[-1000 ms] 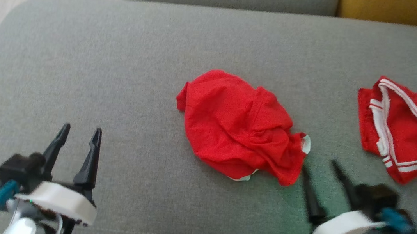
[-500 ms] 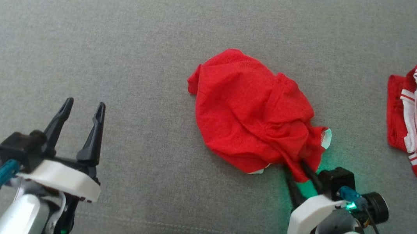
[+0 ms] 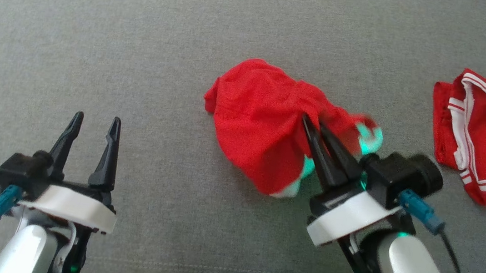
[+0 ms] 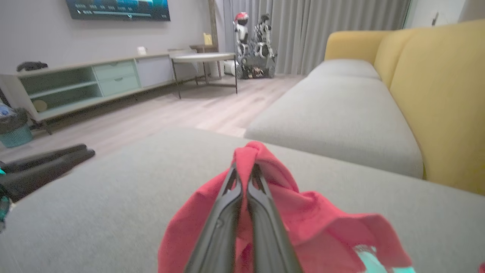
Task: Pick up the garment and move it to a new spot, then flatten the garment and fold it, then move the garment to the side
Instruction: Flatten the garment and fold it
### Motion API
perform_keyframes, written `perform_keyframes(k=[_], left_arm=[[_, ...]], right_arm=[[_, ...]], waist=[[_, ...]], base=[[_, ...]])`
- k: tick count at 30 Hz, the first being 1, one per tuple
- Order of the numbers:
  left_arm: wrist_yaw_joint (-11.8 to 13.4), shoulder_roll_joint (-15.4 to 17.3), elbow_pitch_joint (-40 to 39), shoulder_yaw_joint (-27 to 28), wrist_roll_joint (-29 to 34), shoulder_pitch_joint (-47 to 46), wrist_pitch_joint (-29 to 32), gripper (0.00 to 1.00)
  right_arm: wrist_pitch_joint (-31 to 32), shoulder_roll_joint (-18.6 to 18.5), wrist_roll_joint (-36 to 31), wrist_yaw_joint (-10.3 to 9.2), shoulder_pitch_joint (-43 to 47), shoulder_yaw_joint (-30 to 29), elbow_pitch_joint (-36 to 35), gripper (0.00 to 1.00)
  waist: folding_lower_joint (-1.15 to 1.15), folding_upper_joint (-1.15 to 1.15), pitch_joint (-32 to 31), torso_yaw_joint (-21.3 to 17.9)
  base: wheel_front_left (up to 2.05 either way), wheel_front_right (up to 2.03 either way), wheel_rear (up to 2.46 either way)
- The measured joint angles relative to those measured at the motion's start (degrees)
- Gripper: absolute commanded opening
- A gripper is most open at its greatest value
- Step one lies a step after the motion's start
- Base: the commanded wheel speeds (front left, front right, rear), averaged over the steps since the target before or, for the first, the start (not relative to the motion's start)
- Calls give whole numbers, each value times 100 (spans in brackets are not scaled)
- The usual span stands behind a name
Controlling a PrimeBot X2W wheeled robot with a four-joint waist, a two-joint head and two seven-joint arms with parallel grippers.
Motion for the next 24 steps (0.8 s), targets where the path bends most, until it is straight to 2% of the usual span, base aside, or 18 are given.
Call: perform_keyframes(k=[6,11,15,24], left_arm=[[2,1,0,-12,0,-1,0,100],[7,0,-3,-52,0,-49,0,100],[-1,-19,-5,-119,0,-179,0,100],[-59,-89,16,-174,1,-394,-9,100]], right_arm=[[20,-24,292,0,-634,352,-692,0],[-74,-34,690,0,-1157,101,-722,0],[-82,-40,912,0,-1274,-424,-219,0],[-237,-42,1078,0,-1249,-1239,1744,0]], waist=[[0,0,-25,-84],[0,0,28,-80],[0,0,125,-8],[0,0,480,122]], base=[[0,0,0],[0,0,0],[0,0,0],[0,0,0]])
